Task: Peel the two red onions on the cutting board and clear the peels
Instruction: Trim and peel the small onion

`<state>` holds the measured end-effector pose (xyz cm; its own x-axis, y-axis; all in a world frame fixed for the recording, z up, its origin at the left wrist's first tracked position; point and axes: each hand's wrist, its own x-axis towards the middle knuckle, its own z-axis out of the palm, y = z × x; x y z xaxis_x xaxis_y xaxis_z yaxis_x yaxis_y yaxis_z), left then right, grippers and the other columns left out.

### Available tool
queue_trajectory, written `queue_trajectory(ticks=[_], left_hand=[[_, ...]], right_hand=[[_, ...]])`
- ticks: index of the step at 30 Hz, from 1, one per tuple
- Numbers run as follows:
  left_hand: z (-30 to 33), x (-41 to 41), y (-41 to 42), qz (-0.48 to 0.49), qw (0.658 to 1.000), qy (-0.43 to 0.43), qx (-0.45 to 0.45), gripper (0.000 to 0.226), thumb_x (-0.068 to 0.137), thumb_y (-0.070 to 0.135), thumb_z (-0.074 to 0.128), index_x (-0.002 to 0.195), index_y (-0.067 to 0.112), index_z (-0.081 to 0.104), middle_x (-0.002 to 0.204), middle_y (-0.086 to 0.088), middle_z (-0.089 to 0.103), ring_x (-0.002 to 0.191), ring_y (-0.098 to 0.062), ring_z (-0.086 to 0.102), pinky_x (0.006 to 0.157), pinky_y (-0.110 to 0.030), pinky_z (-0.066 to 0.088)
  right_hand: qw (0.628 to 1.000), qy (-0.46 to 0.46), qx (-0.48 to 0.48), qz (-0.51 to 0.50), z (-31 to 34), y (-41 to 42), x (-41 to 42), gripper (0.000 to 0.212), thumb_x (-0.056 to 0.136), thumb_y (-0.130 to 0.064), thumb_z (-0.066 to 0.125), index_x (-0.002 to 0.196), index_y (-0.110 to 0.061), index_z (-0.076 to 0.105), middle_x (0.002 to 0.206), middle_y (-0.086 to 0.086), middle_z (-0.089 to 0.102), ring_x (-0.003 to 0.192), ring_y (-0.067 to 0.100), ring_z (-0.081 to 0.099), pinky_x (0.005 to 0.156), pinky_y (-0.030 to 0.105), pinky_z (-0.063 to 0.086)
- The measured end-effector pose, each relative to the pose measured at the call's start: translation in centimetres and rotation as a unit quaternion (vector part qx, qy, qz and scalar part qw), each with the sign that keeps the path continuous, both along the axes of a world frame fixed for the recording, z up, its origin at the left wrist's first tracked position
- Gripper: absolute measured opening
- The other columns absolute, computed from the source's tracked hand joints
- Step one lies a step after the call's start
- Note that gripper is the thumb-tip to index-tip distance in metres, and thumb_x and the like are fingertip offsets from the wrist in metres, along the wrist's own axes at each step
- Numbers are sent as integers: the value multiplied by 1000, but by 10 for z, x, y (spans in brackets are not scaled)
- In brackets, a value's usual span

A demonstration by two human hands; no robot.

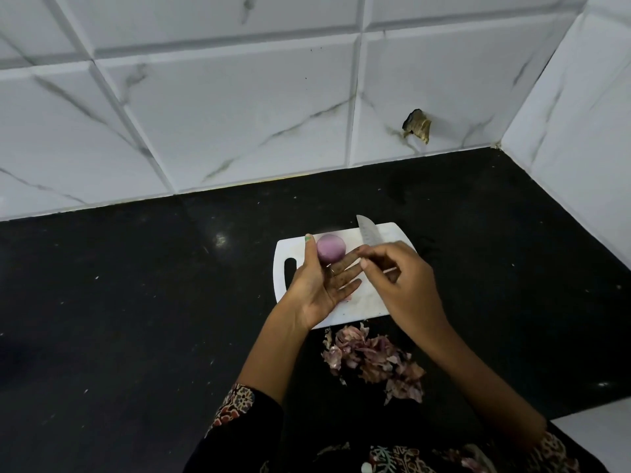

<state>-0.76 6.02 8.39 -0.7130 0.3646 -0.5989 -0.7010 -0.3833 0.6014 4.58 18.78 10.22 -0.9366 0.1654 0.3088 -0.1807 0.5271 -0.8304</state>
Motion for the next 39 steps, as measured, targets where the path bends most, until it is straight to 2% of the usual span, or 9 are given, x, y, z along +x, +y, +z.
queue_trajectory(ticks=[6,9,12,17,22,28,31,35,39], left_hand=[[7,10,11,7,994,83,-75,59,99,56,26,109,13,66,105,-11,73,106,-20,66,104,-39,45],[11,12,13,8,989,110,-96,56,100,53,27,96,16,69,91,-4,75,95,-15,69,105,-38,44],[11,12,13,4,983,128,-129,55,101,51,24,89,18,67,71,2,74,74,-8,71,88,-32,48],[10,13,12,-7,984,115,-135,69,97,60,21,85,12,70,79,-7,75,93,-17,70,97,-37,42],[9,9,12,-3,988,99,-118,66,96,62,22,96,13,67,81,-3,76,81,-11,72,95,-33,41],[15,12,7,-59,982,117,-140,55,92,66,33,99,23,68,102,-4,74,108,-18,64,98,-38,41],[19,13,6,-60,973,148,-167,51,96,60,31,95,23,66,95,-3,75,96,-13,67,89,-37,44],[19,12,2,-39,972,168,-159,39,103,41,29,101,23,63,92,-1,73,94,-9,66,78,-30,45],[14,10,-3,-15,959,231,-162,24,97,21,51,120,21,60,111,-3,71,107,-15,65,88,-25,50]], right_hand=[[996,-52,-76,-13,12,-14,-19,23,77,-27,76,94,-16,66,90,-8,64,79,6,62,65,14,49],[994,-66,-82,-20,11,-12,-22,23,74,-26,78,90,-16,64,85,-8,64,77,9,63,66,23,53],[986,-111,-126,6,15,-6,-23,14,76,-22,76,85,-16,67,81,-2,67,77,15,66,67,28,56],[964,-151,-213,40,19,4,-23,6,88,-8,62,90,-9,67,80,10,68,63,11,67,58,20,54],[988,-96,-119,-5,9,3,-20,13,90,-14,59,99,-10,68,90,1,69,81,13,67,73,34,57],[996,-63,-10,68,10,-1,-16,47,74,-28,77,117,-25,58,107,-13,56,87,2,56,71,10,45],[995,-85,-14,57,9,4,-20,40,76,-24,76,113,-22,62,105,-11,61,88,3,59,70,10,45],[979,-128,-152,40,8,11,-20,34,78,-16,74,110,-15,65,104,-4,68,97,13,65,78,26,55],[908,-192,-368,56,8,15,-18,33,82,1,65,115,-5,62,109,12,68,99,25,67,84,33,56]])
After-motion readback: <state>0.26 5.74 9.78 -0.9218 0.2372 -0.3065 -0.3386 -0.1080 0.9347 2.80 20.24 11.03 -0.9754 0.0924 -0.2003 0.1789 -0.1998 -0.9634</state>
